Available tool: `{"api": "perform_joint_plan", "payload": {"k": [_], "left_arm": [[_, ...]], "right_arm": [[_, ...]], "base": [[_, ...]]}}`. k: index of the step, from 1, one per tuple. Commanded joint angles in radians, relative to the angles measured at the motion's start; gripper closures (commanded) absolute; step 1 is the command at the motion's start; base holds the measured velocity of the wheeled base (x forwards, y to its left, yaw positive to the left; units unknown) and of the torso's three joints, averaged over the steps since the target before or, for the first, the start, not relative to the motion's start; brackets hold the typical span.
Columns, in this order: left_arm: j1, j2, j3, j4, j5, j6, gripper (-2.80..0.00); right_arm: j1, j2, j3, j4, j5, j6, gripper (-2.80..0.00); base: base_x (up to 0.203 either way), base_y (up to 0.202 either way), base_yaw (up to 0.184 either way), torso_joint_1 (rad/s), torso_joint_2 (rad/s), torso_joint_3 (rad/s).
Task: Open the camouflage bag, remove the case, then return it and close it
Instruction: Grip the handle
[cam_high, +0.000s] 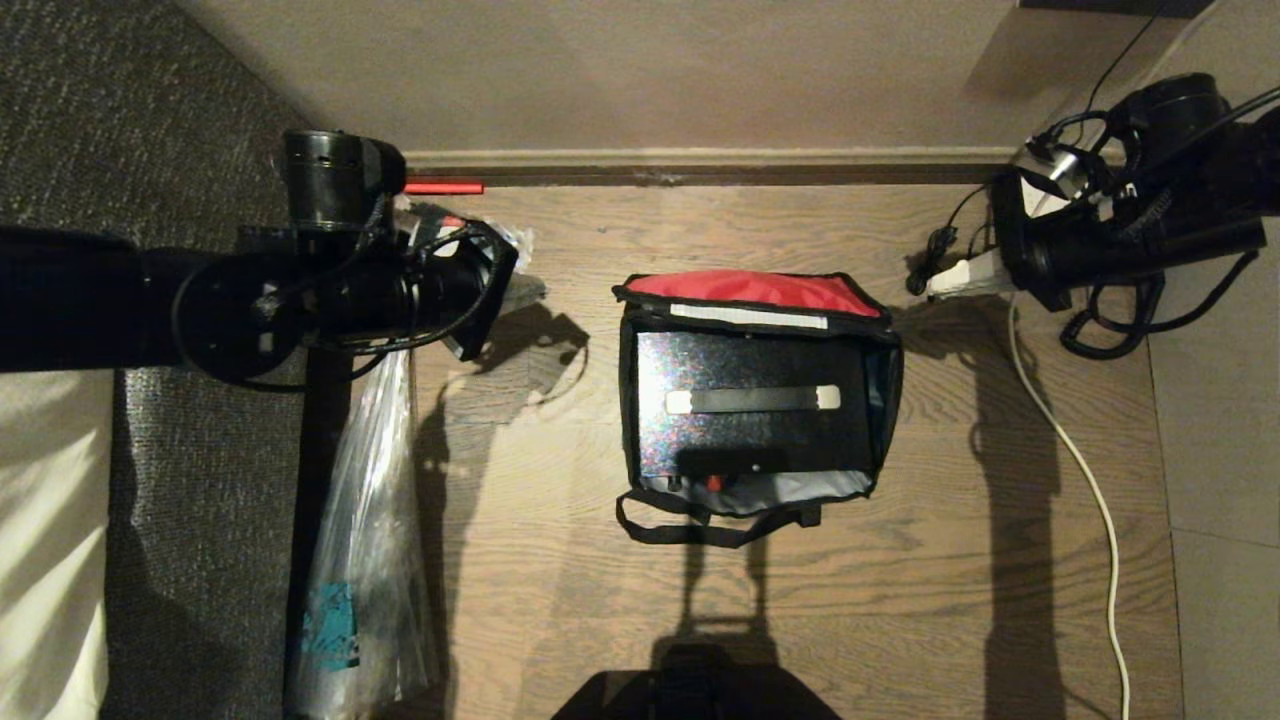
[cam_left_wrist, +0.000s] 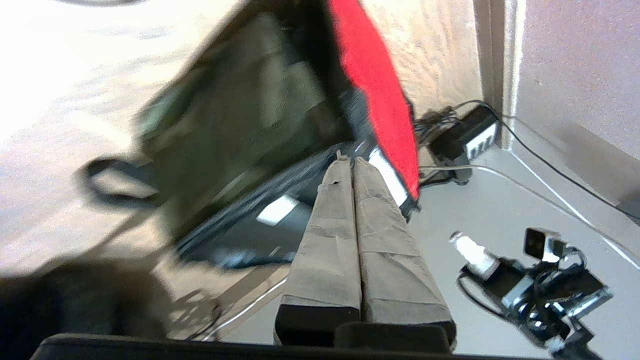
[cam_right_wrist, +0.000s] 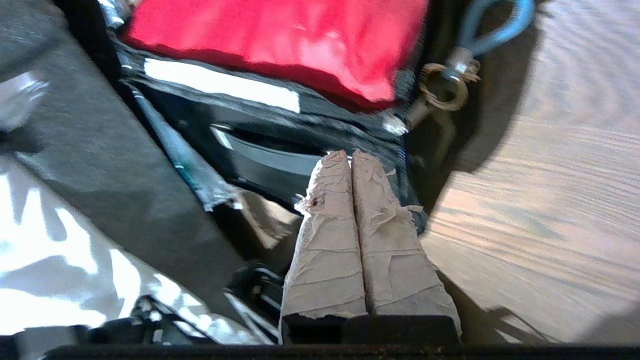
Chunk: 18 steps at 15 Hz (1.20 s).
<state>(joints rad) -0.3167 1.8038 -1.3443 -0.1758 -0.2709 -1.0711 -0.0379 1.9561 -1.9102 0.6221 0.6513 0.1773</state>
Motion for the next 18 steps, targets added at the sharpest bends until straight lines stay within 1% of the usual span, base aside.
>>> {"api": "perform_joint_plan", "payload": {"k": [1,4,8,9,11,12,13,14,15,16,18], "left_arm": [[0.047,-0.211,0.185,-0.002,-0.001,0.0,0.0],[0.113,-0.47,0.468,-0.005,-0.004,0.005,0.0],[0.186,-0.89,0.829,0.004,-0.035,0.003,0.0],[0.206,-1.001,0.907,0.024,-0.039,0.002,0.0],[0.239,-1.204,1.024,0.095,-0.044,0.018,0.0],[0.249,-1.311,1.072,0.142,-0.046,0.035,0.0],[0.256,-1.417,1.107,0.198,-0.045,0.068,0.0],[0.268,-1.513,1.13,0.269,-0.036,0.127,0.0],[0.284,-1.605,1.148,0.347,-0.003,0.22,0.0],[0.296,-1.678,1.163,0.404,0.078,0.359,0.0],[0.309,-1.79,1.185,0.457,0.295,0.7,0.0]], "right_arm": [[0.006,-0.041,0.006,0.011,-0.01,-0.004,0.0],[0.007,-0.072,0.003,0.016,-0.012,-0.003,0.0],[0.004,-0.134,-0.011,0.07,-0.012,-0.003,0.0],[0.003,-0.152,-0.007,0.075,-0.012,-0.003,0.0],[0.004,-0.173,-0.008,0.076,-0.012,-0.003,0.0],[0.004,-0.188,-0.004,0.078,-0.013,-0.002,0.0],[0.004,-0.202,0.0,0.082,-0.013,-0.002,0.0],[0.004,-0.208,0.0,0.097,-0.013,-0.002,0.0],[0.003,-0.216,-0.001,0.115,-0.013,-0.004,0.0],[0.003,-0.224,0.001,0.124,-0.015,-0.004,0.0],[0.004,-0.23,0.014,0.122,-0.016,-0.005,0.0]], "base": [[0.0,0.0,0.0,0.0,0.0,0.0],[0.0,0.0,0.0,0.0,0.0,0.0],[0.0,0.0,0.0,0.0,0.0,0.0],[0.0,0.0,0.0,0.0,0.0,0.0],[0.0,0.0,0.0,0.0,0.0,0.0],[0.0,0.0,0.0,0.0,0.0,0.0],[0.0,0.0,0.0,0.0,0.0,0.0],[0.0,0.0,0.0,0.0,0.0,0.0],[0.0,0.0,0.0,0.0,0.0,0.0],[0.0,0.0,0.0,0.0,0.0,0.0],[0.0,0.0,0.0,0.0,0.0,0.0]]}}
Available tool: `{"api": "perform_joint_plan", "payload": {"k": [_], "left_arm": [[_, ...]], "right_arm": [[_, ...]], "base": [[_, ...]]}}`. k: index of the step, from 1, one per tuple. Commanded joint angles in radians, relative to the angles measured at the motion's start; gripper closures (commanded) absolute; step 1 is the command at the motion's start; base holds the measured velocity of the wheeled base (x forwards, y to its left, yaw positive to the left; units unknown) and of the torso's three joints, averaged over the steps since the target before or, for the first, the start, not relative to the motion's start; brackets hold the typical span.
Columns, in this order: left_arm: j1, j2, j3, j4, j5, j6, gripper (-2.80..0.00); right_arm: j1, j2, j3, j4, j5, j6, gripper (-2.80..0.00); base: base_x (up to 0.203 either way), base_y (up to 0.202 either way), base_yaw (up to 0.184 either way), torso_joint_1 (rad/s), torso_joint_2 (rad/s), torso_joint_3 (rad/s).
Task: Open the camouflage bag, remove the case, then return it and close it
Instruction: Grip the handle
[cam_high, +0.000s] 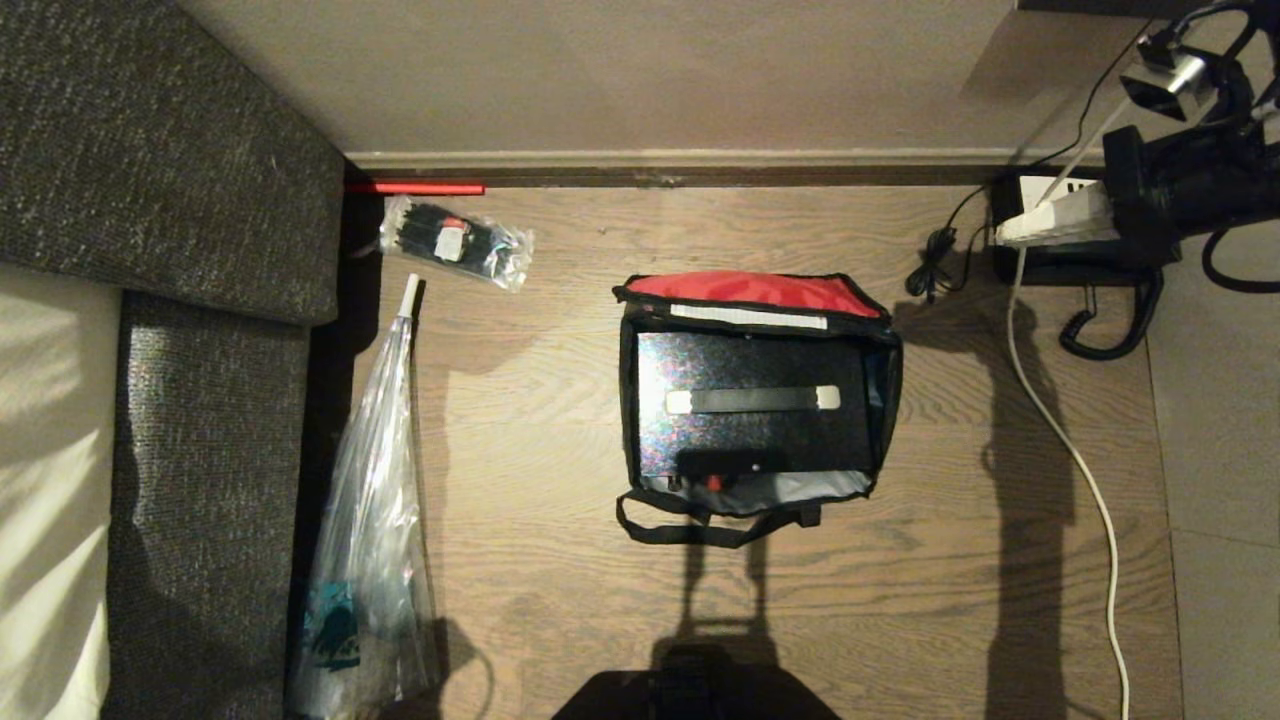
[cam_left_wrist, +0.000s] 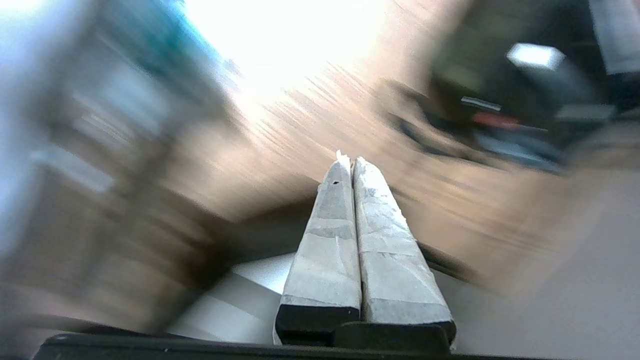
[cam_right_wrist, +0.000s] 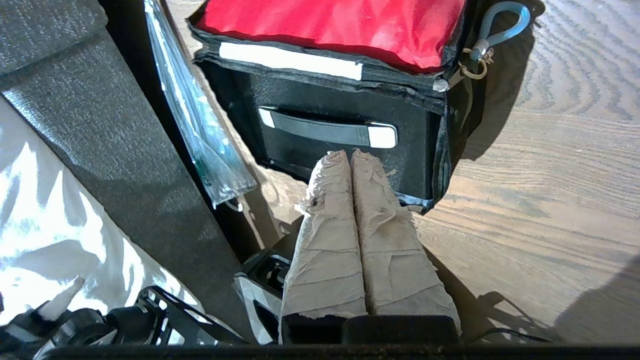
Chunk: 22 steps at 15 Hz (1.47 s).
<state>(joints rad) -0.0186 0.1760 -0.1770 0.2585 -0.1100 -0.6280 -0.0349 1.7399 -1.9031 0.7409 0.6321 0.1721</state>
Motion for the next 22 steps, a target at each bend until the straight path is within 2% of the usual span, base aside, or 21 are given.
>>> {"api": "perform_joint_plan", "payload": {"k": [1,2,3,5,6,9,12,13,15,19,22], "left_arm": [[0.014,-0.176,0.028,0.032,0.214,0.386,0.0],[0.017,-0.175,0.036,0.031,0.247,0.483,0.0],[0.018,-0.176,0.043,0.026,0.236,0.541,0.0],[0.019,-0.176,0.077,-0.034,0.146,0.628,0.0],[0.019,-0.177,0.102,-0.065,0.112,0.636,0.0],[0.019,-0.176,0.128,-0.131,0.081,0.774,0.0],[0.019,-0.176,0.145,-0.175,0.061,0.766,0.0],[0.019,-0.176,0.146,-0.184,0.068,0.729,0.0],[0.019,-0.176,0.141,-0.168,0.07,0.728,0.0],[0.019,-0.176,0.163,-0.223,0.086,0.709,0.0],[0.019,-0.176,0.163,-0.223,0.088,0.704,0.0]], "right_arm": [[0.001,-0.021,0.008,0.003,0.003,0.0,0.0],[0.001,-0.025,0.01,0.005,0.003,0.0,0.0],[0.001,-0.025,0.009,0.003,-0.003,-0.002,0.0],[0.001,-0.025,0.011,0.005,-0.012,-0.04,0.0],[0.001,-0.028,0.015,0.009,-0.011,-0.06,0.0],[0.001,-0.04,0.062,0.009,-0.009,-0.075,0.0],[0.001,-0.047,0.116,0.015,-0.005,-0.172,0.0],[0.001,-0.05,0.144,0.007,-0.004,-0.177,0.0],[0.001,-0.059,0.163,0.011,-0.002,-0.177,0.0],[0.001,-0.063,0.191,0.002,-0.006,-0.179,0.0],[0.001,-0.082,0.221,0.008,-0.004,-0.187,0.0]], "base": [[0.0,0.0,0.0,0.0,0.0,0.0],[0.0,0.0,0.0,0.0,0.0,0.0],[0.0,0.0,0.0,0.0,0.0,0.0],[0.0,0.0,0.0,0.0,0.0,0.0],[0.0,0.0,0.0,0.0,0.0,0.0],[0.0,0.0,0.0,0.0,0.0,0.0],[0.0,0.0,0.0,0.0,0.0,0.0],[0.0,0.0,0.0,0.0,0.0,0.0],[0.0,0.0,0.0,0.0,0.0,0.0],[0.0,0.0,0.0,0.0,0.0,0.0],[0.0,0.0,0.0,0.0,0.0,0.0]]}}
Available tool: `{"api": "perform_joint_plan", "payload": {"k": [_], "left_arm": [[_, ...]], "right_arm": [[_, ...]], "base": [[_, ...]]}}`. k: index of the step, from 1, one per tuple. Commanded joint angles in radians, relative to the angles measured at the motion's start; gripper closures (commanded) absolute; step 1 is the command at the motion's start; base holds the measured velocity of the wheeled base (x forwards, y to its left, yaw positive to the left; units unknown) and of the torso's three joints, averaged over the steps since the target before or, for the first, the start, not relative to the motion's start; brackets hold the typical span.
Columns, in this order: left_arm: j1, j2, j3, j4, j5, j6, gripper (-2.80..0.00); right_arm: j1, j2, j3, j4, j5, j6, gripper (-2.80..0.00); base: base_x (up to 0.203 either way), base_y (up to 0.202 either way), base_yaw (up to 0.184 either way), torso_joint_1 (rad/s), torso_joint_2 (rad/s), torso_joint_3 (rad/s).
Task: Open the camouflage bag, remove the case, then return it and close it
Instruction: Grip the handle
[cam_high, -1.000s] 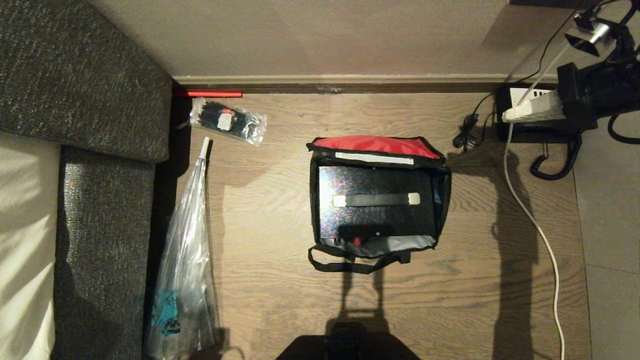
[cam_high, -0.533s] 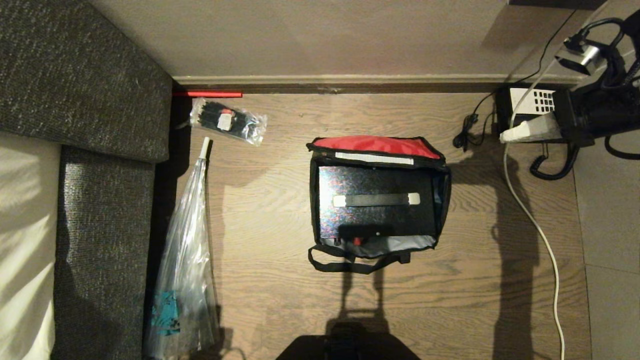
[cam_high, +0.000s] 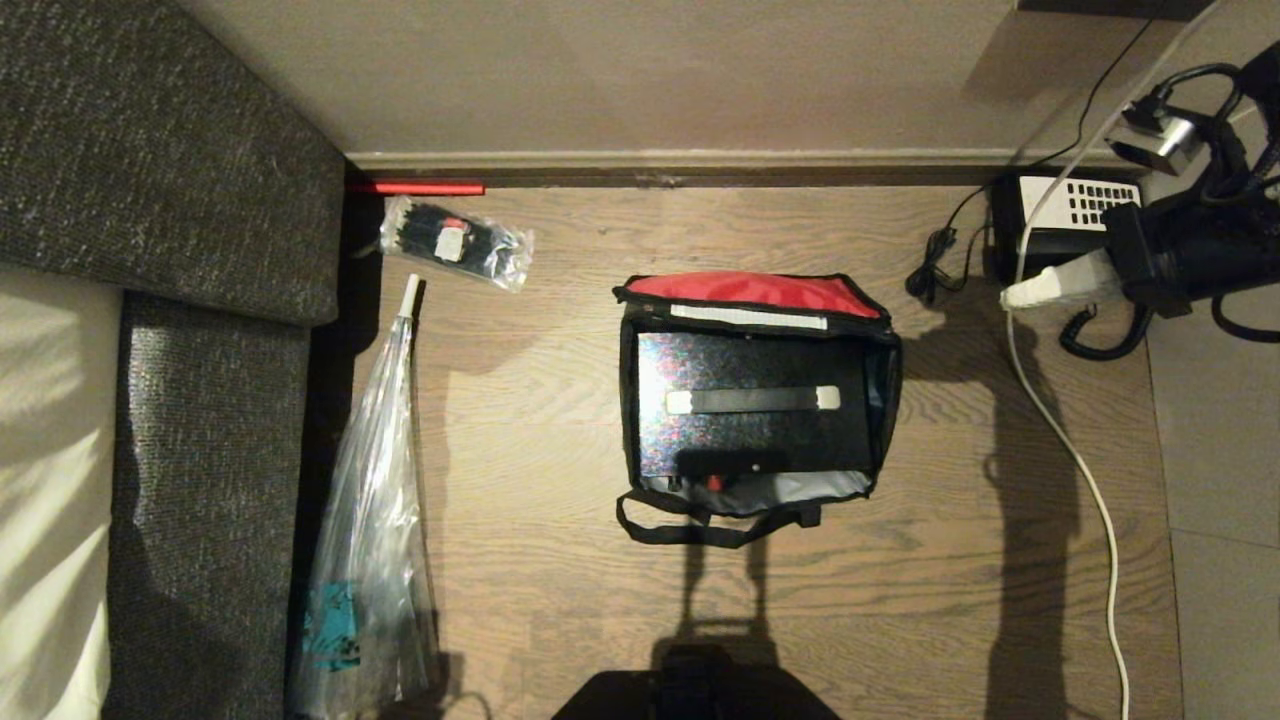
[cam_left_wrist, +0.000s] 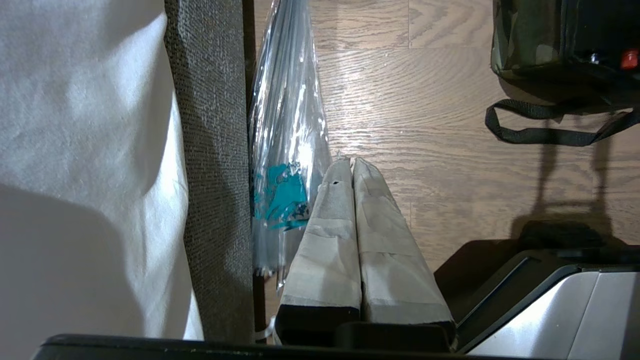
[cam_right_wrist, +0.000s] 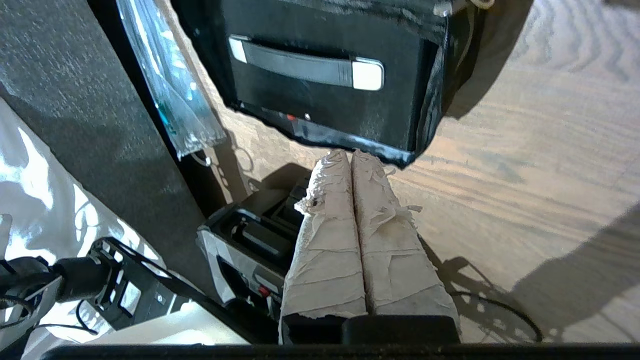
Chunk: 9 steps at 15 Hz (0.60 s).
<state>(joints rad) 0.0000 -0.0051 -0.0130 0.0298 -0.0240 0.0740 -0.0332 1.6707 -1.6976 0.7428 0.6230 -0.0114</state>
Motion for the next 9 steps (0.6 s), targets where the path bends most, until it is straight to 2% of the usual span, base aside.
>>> {"api": "perform_joint_plan", "payload": {"k": [1,4,9], "left_arm": [[0.0,0.008,-0.004,0.015,-0.001,0.002,0.0],[0.0,0.005,0.005,-0.01,-0.004,0.005,0.0],[0.0,0.005,0.015,-0.021,0.006,-0.005,0.0]], "right_arm": [[0.001,-0.025,0.044,0.002,0.007,-0.019,0.0],[0.002,-0.052,0.111,0.014,0.011,-0.126,0.0],[0.002,-0.064,0.127,0.016,0.014,-0.129,0.0]], "base": [[0.0,0.0,0.0,0.0,0.0,0.0],[0.0,0.0,0.0,0.0,0.0,0.0],[0.0,0.0,0.0,0.0,0.0,0.0]]}}
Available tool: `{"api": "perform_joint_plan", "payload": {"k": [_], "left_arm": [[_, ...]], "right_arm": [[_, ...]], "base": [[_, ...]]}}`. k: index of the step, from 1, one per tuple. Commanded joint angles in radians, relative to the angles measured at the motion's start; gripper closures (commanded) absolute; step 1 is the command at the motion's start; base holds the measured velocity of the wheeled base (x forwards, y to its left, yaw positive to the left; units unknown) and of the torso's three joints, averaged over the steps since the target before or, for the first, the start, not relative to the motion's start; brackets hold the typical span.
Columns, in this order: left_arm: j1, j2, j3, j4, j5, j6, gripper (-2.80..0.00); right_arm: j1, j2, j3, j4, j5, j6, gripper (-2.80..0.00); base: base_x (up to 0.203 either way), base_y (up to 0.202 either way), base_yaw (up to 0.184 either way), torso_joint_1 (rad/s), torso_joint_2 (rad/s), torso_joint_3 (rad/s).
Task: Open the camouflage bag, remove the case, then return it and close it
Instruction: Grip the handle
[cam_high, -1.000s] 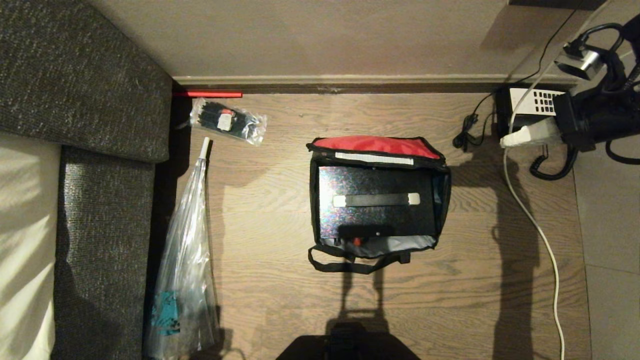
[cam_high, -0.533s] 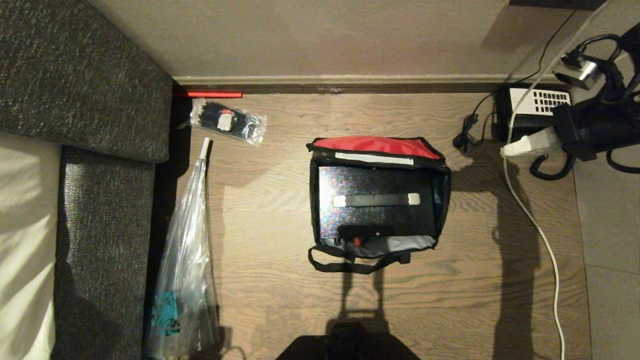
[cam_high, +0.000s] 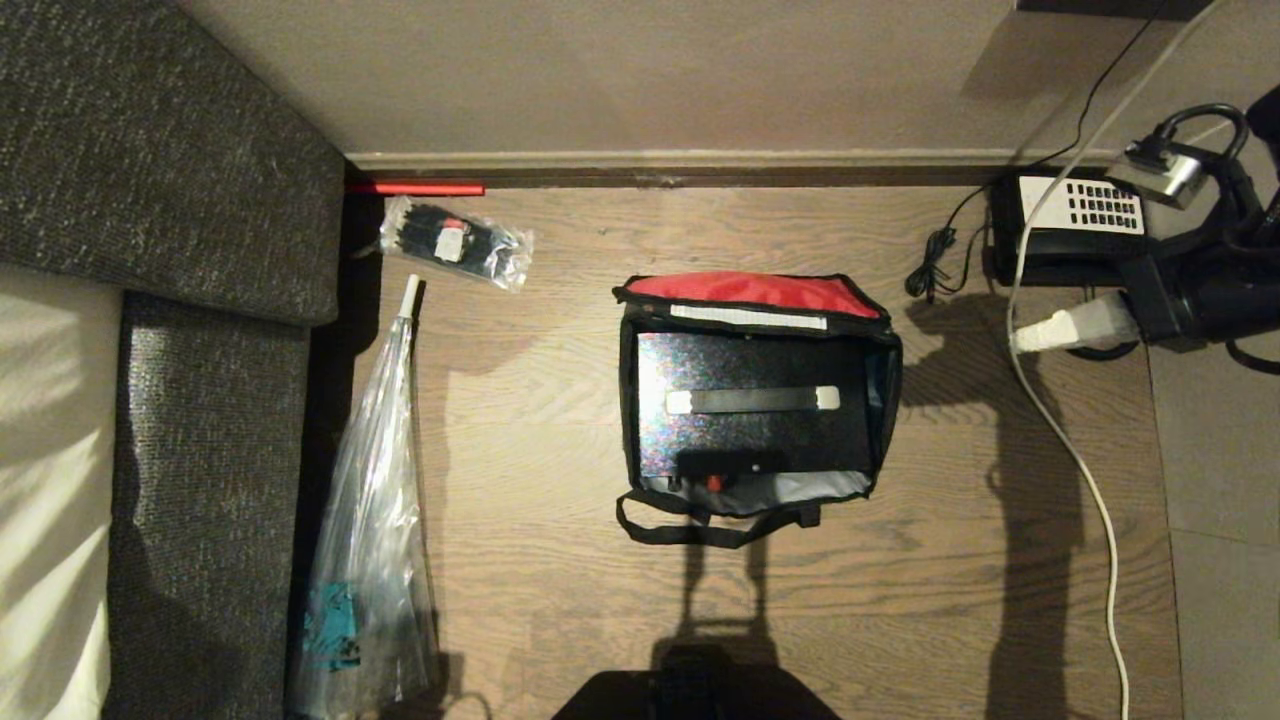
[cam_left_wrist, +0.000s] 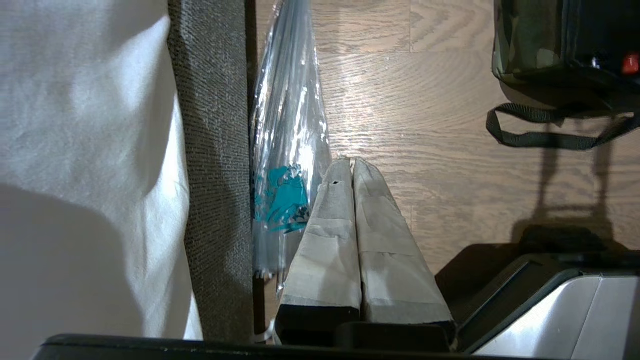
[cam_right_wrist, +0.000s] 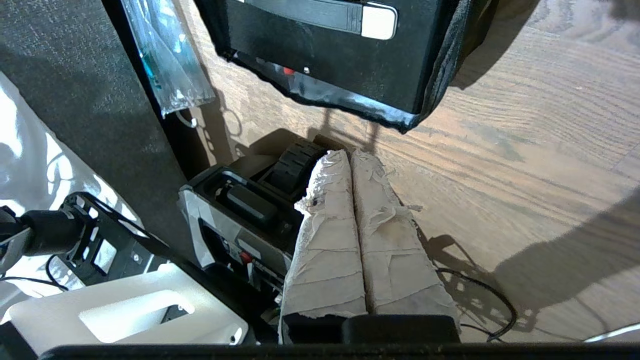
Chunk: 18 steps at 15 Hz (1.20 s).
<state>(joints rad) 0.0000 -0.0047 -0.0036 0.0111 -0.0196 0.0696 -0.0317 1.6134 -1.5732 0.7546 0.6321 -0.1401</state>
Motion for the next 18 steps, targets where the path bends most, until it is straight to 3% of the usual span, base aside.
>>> {"api": "perform_joint_plan", "payload": {"k": [1,4,6,7,10,15,18], "left_arm": [[0.0,0.005,0.005,-0.004,0.001,0.002,0.0],[0.0,0.005,0.005,-0.004,0.001,0.002,0.0],[0.0,0.005,0.005,-0.005,0.0,0.002,0.0],[0.0,0.005,0.005,-0.005,0.0,0.002,0.0],[0.0,0.005,0.005,-0.003,0.0,0.001,0.0],[0.0,0.005,0.005,-0.004,0.0,0.002,0.0],[0.0,0.005,0.005,-0.005,0.0,0.002,0.0]], "right_arm": [[0.0,-0.01,0.01,0.005,0.005,0.0,0.0],[0.016,-0.009,0.021,0.004,0.004,-0.015,0.0],[0.083,-0.007,0.025,-0.003,-0.026,-0.019,0.0],[0.107,0.003,0.019,-0.004,-0.088,-0.035,0.0],[0.132,0.059,0.031,0.005,-0.281,-0.22,0.0],[0.256,0.105,0.02,0.014,-0.362,-0.309,0.0],[0.281,0.095,0.078,-0.108,-0.363,-0.336,0.0]], "base": [[0.0,0.0,0.0,0.0,0.0,0.0],[0.0,0.0,0.0,0.0,0.0,0.0],[0.0,0.0,0.0,0.0,0.0,0.0],[0.0,0.0,0.0,0.0,0.0,0.0],[0.0,0.0,0.0,0.0,0.0,0.0],[0.0,0.0,0.0,0.0,0.0,0.0],[0.0,0.0,0.0,0.0,0.0,0.0]]}}
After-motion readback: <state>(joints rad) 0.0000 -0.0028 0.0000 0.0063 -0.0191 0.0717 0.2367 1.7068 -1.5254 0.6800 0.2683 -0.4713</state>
